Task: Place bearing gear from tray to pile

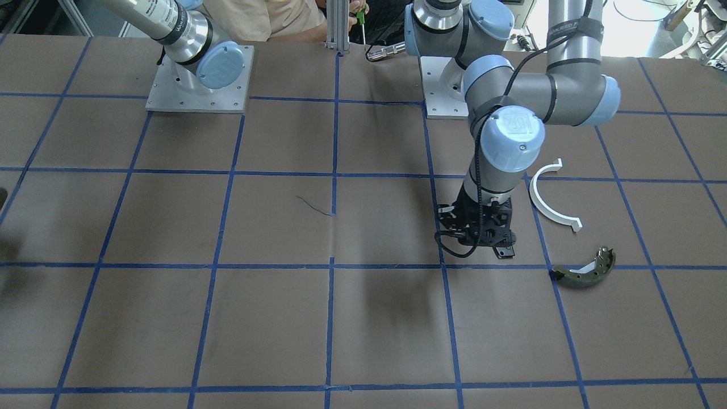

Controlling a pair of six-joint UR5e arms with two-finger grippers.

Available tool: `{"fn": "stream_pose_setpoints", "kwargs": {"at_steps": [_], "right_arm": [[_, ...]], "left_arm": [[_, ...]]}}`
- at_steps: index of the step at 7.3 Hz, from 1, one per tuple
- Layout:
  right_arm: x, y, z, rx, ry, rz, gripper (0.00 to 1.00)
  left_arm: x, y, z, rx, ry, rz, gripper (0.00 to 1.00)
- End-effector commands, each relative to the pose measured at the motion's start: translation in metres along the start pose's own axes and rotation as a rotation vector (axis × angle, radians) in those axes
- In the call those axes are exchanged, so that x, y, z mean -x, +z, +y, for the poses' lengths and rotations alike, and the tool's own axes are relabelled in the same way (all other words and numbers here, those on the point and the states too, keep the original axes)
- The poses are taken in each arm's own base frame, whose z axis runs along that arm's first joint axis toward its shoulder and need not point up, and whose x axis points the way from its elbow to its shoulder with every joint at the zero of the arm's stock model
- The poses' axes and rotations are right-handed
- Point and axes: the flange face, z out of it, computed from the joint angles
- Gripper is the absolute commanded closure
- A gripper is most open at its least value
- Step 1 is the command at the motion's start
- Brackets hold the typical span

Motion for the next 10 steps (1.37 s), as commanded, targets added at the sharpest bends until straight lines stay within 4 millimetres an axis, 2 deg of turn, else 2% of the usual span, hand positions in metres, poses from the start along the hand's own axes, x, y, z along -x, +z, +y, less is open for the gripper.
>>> {"fn": "stream_pose_setpoints", "kwargs": {"at_steps": [1,2,3,4,5,6,8,10], "right_arm": [[0.033,-0.055,-0.056,-0.006,0.041,-0.013,1.00],[0.060,-0.080,-0.094,-0.004,0.083,-0.032,1.00],[0.089,-0.099,-0.134,0.000,0.114,-0.037,1.00],[0.117,-0.112,-0.172,-0.002,0.160,-0.037,1.00],[0.153,-0.120,-0.214,0.000,0.184,-0.060,1.00],[0.188,-0.130,-0.248,-0.023,0.277,-0.092,1.00],[0.269,-0.141,-0.313,-0.009,0.382,-0.097,1.00],[0.346,-0.150,-0.364,-0.011,0.474,-0.090,1.00]], "left_arm": [[0.095,0.027,0.030,0.071,-0.038,-0.017,1.00],[0.127,0.034,0.037,0.089,-0.013,-0.005,1.00],[0.134,0.051,0.047,0.121,-0.025,0.014,1.00],[0.128,0.075,0.049,0.083,-0.026,0.058,1.00],[0.125,0.088,0.050,0.052,0.009,0.069,1.00],[0.127,0.091,0.050,0.056,0.083,0.072,1.00],[0.129,0.092,0.048,0.056,0.085,0.070,1.00],[0.134,0.094,0.045,0.059,0.032,0.070,1.00]]}}
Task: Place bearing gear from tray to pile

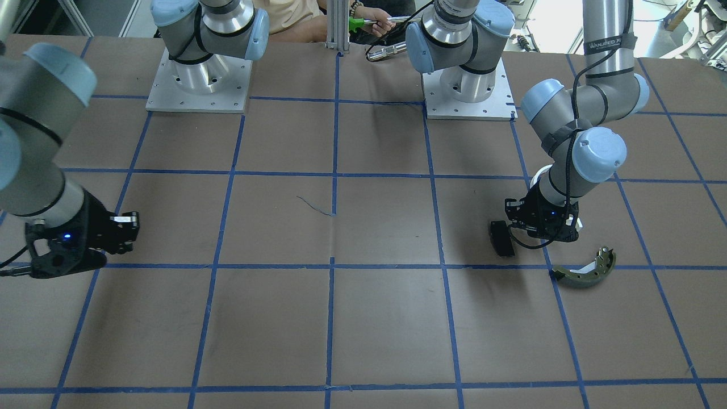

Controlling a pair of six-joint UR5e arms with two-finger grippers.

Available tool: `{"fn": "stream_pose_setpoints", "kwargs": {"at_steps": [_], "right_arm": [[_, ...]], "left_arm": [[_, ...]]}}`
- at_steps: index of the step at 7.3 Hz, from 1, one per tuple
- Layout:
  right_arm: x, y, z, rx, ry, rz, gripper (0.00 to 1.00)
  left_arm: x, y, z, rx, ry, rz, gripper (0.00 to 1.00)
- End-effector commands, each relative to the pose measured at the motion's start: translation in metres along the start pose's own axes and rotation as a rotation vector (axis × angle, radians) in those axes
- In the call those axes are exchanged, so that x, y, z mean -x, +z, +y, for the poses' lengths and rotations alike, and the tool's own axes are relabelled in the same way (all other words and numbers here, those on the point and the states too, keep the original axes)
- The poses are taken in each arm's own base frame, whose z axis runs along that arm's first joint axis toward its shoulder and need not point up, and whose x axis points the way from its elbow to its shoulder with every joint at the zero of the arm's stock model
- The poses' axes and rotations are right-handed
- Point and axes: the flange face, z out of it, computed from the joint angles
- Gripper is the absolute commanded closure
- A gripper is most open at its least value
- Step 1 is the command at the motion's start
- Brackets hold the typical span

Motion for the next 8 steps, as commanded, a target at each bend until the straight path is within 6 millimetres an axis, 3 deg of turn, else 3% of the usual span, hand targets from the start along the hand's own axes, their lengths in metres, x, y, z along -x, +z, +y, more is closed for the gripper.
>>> {"fn": "stream_pose_setpoints", "kwargs": {"at_steps": [1,3,4,5,6,8], "right_arm": [[0.097,0.003,-0.011,-0.005,0.085,-0.009,1.00],[0.188,0.014,-0.011,0.005,0.152,-0.053,1.00],[0.232,0.028,-0.011,0.003,0.168,-0.055,1.00],[0.281,0.050,-0.012,-0.028,0.190,-0.053,1.00],[0.320,0.078,-0.017,-0.060,0.218,-0.058,1.00],[0.367,0.112,-0.019,-0.098,0.246,-0.082,1.00]], "left_arm": [[0.012,0.004,-0.001,0.006,-0.069,0.009,1.00],[0.013,0.007,0.001,0.012,-0.071,0.010,1.00],[0.013,0.008,0.001,0.015,-0.066,0.008,0.76],[0.014,0.006,0.000,0.013,-0.065,0.006,0.01],[0.014,0.005,-0.001,0.011,-0.065,0.006,0.00],[0.015,-0.001,-0.003,-0.006,-0.064,0.003,0.00]]}}
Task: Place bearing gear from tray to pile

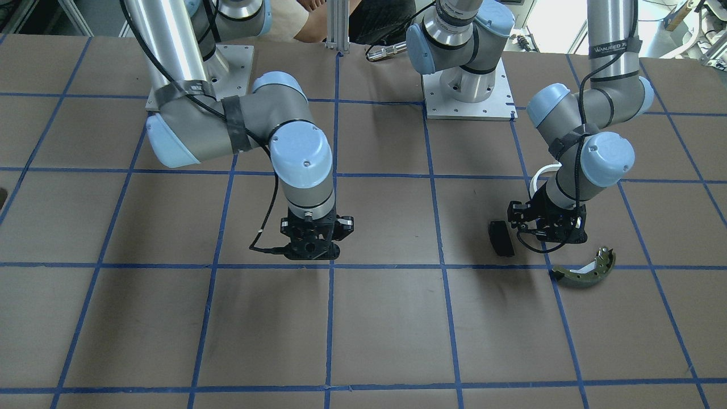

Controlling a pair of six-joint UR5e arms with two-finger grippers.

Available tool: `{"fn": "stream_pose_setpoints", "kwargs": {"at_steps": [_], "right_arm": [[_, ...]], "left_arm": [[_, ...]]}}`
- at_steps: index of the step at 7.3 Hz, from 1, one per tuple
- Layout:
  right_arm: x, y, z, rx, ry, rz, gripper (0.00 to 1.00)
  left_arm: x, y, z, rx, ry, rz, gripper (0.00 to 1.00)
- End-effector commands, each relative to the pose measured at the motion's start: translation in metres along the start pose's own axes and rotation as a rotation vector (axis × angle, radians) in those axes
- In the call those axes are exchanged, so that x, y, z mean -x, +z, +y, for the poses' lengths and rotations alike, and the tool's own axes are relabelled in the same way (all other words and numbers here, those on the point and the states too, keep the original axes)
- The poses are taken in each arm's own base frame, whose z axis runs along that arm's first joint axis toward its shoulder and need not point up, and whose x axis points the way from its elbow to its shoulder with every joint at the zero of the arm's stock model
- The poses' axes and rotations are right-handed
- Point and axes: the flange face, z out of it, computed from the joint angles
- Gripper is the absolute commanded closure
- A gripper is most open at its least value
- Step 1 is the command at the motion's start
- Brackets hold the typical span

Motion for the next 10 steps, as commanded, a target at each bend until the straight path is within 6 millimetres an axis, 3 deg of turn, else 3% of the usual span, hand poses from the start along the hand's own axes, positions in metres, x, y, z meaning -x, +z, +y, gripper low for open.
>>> {"fn": "stream_pose_setpoints", "kwargs": {"at_steps": [1,3,4,5,7,8,9,10], "right_arm": [[0.036,0.027,0.016,-0.009,0.008,-0.024,0.91],[0.039,0.030,0.021,0.005,0.000,-0.019,0.44],[0.038,0.031,0.023,0.011,0.000,-0.020,0.15],[0.038,0.028,0.022,0.003,-0.004,-0.022,0.00],[0.024,0.010,0.005,-0.030,-0.025,-0.029,0.00],[-0.002,-0.005,-0.008,-0.038,-0.023,-0.030,0.00],[-0.044,-0.022,-0.023,-0.006,0.005,-0.019,0.00],[-0.081,-0.056,-0.030,-0.013,-0.033,-0.015,0.00]], "left_arm": [[-0.006,-0.028,-0.007,-0.046,0.015,-0.024,0.00],[-0.019,-0.095,-0.013,-0.048,0.042,-0.016,0.00],[-0.036,-0.135,-0.012,-0.062,0.059,-0.024,0.00],[-0.057,-0.174,-0.011,-0.059,0.050,-0.026,0.00],[-0.109,-0.251,0.000,-0.029,-0.011,-0.023,0.00],[-0.146,-0.279,0.006,-0.052,0.001,-0.031,0.00],[-0.185,-0.300,0.016,-0.093,0.070,-0.042,0.00],[-0.212,-0.310,0.024,-0.120,0.123,-0.044,0.00]]}}
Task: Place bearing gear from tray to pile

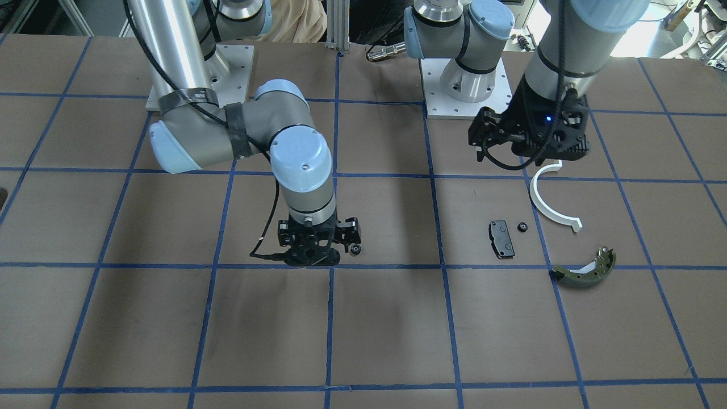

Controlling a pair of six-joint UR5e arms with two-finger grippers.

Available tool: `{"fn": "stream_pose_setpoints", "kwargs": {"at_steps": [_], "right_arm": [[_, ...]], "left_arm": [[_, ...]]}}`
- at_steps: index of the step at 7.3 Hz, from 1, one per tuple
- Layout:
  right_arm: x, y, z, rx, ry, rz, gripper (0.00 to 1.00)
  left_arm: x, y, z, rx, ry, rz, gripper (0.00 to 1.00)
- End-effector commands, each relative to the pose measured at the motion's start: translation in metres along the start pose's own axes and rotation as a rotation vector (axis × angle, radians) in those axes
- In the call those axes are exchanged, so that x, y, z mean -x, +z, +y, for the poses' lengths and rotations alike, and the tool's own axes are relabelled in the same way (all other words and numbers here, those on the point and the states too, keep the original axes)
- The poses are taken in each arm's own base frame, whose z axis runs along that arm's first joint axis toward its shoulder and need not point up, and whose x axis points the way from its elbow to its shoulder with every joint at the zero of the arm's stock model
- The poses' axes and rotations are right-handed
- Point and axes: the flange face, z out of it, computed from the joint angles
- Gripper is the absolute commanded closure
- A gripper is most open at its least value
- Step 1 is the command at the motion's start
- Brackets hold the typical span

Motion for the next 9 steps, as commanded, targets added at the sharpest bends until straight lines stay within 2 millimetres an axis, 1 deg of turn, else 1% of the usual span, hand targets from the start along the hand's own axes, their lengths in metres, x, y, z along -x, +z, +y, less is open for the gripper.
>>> {"fn": "stream_pose_setpoints", "kwargs": {"at_steps": [1,2,3,4,5,6,7,8,9], "right_arm": [[-0.084,-0.071,-0.006,0.043,0.016,0.017,0.00],[-0.113,-0.104,0.004,0.061,0.008,0.022,0.00],[-0.135,-0.129,0.017,0.089,-0.014,0.030,0.00],[-0.154,-0.159,0.028,0.071,-0.001,0.027,0.00],[-0.170,-0.179,0.039,0.071,-0.014,0.029,0.00],[-0.184,-0.200,0.051,0.061,-0.006,0.039,0.00],[-0.191,-0.214,0.062,0.057,-0.025,0.040,0.00],[-0.190,-0.226,0.072,0.038,-0.024,0.042,0.00],[-0.190,-0.227,0.071,0.033,-0.023,0.043,0.00]], "left_arm": [[-0.051,-0.025,0.018,-0.044,0.062,-0.004,0.00],[-0.054,-0.020,0.018,-0.031,0.023,-0.004,0.00],[-0.054,-0.031,0.019,-0.051,-0.017,0.008,0.00],[-0.056,-0.021,0.016,-0.007,-0.073,0.019,0.00],[-0.058,-0.023,0.016,0.014,-0.155,0.051,0.00],[-0.057,-0.021,0.017,0.047,-0.099,0.046,0.00],[-0.057,-0.015,0.012,0.056,-0.080,0.050,0.00],[-0.061,0.005,-0.004,0.061,-0.085,0.054,0.00],[-0.085,0.028,-0.022,0.047,-0.054,0.051,0.00]]}}
